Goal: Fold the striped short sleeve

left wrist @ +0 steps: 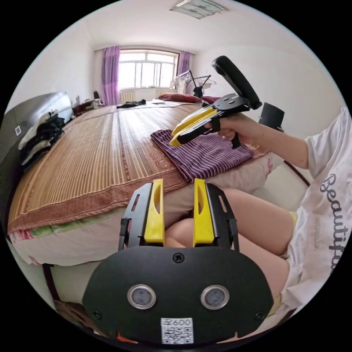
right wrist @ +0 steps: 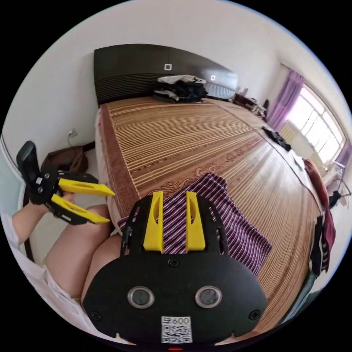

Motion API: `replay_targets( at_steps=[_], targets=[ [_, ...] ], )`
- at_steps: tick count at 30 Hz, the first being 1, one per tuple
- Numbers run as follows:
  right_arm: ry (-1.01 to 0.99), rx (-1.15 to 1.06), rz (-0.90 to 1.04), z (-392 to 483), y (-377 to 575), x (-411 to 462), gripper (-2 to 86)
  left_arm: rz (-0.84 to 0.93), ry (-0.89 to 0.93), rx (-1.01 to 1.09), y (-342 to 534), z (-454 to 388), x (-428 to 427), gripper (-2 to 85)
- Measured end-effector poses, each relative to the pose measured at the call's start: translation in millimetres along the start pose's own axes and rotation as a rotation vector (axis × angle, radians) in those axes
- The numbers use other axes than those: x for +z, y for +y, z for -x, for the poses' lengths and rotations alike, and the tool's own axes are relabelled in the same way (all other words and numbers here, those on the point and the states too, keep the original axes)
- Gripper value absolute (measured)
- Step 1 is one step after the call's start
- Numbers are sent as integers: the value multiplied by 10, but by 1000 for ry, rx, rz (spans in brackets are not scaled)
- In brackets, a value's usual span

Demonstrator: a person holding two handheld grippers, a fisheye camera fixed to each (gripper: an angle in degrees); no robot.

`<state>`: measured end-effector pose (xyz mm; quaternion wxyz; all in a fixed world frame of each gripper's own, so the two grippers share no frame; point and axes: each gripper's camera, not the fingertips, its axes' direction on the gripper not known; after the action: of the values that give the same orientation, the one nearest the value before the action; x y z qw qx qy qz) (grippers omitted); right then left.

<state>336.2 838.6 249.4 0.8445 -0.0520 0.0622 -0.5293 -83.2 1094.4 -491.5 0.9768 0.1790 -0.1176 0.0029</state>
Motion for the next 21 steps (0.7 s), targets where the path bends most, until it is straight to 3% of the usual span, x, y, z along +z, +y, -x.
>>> replay_targets(
  at_steps=[4,8,12,21],
  targets=[
    [38,128,32,-62,87,-58,61,6,49,-37,-276,33,-194,117],
    [237,97,129,-98,90,-40,36,75,114,-53,-528,186,-347,146],
    [137,120,103,-508,185,-366,-4,41,172,-52,-710,298,-691,152],
    [72,195,29,-1341,435,-1300,-8,30,238,-7,-1204,402,-1276,147]
  ],
)
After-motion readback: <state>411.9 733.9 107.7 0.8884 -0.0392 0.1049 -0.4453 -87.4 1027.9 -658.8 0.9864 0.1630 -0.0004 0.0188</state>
